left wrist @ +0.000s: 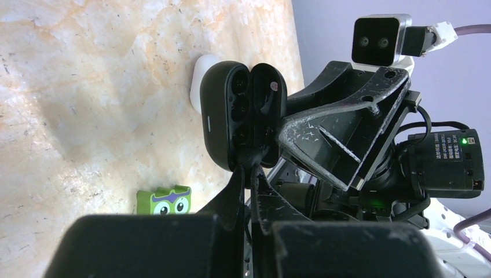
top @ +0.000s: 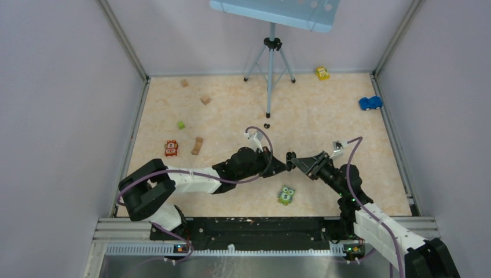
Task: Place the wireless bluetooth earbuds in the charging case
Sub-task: Insert the right earbud into the right side groove of the charging case.
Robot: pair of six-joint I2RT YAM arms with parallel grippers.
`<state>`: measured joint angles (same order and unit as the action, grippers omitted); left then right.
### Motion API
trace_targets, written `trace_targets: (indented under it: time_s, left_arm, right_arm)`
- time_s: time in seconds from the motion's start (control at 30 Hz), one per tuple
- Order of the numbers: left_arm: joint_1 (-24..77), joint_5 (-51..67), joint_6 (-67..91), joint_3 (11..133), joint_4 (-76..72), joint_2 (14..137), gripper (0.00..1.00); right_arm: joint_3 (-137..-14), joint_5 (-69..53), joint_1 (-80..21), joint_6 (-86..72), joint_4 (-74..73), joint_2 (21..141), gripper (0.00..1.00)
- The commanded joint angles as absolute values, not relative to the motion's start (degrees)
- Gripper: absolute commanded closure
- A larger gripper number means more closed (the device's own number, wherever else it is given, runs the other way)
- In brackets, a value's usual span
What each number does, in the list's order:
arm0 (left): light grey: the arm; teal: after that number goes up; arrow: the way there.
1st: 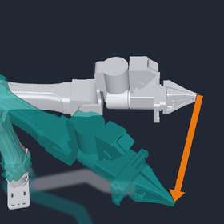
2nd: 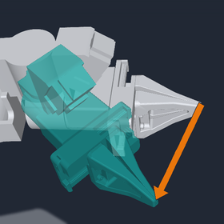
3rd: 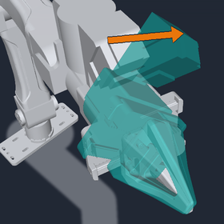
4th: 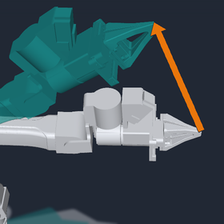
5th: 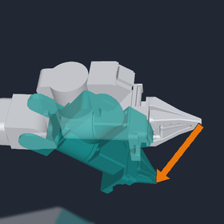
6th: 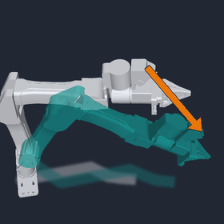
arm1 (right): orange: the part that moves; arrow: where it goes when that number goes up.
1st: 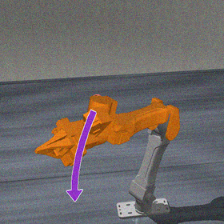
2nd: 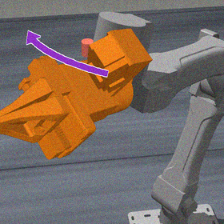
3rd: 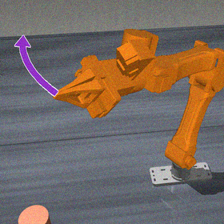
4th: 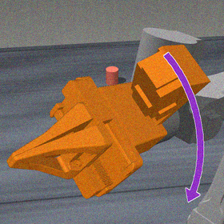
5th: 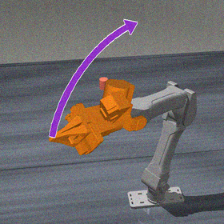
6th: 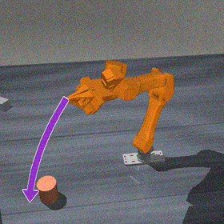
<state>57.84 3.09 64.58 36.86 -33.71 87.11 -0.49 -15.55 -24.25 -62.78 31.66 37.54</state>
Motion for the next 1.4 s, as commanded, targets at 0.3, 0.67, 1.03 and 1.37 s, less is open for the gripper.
trace_targets:
  time_s: [0.3, 0.67, 1.03, 1.37]
  left_arm:
    - [57.6, -4.0, 64.7, 37.5, -34.2, 84.2, 1.00]
    - [57.7, -1.9, 66.8, 36.5, -36.1, 85.3, 1.00]
    - [58.0, -1.4, 67.5, 36.3, -35.6, 84.9, 1.00]
    - [58.0, -1.4, 67.0, 35.9, -37.4, 84.7, 1.00]
  right_arm:
    - [3.8, -17.1, -24.8, -63.2, 33.8, 37.3, 0.94]
    - [4.6, -16.0, -24.8, -63.6, 34.1, 36.5, 0.94]
    - [4.7, -12.8, -24.9, -64.9, 35.9, 37.1, 0.93]
    - [3.0, -13.5, -26.8, -64.9, 44.6, 46.0, 0.93]
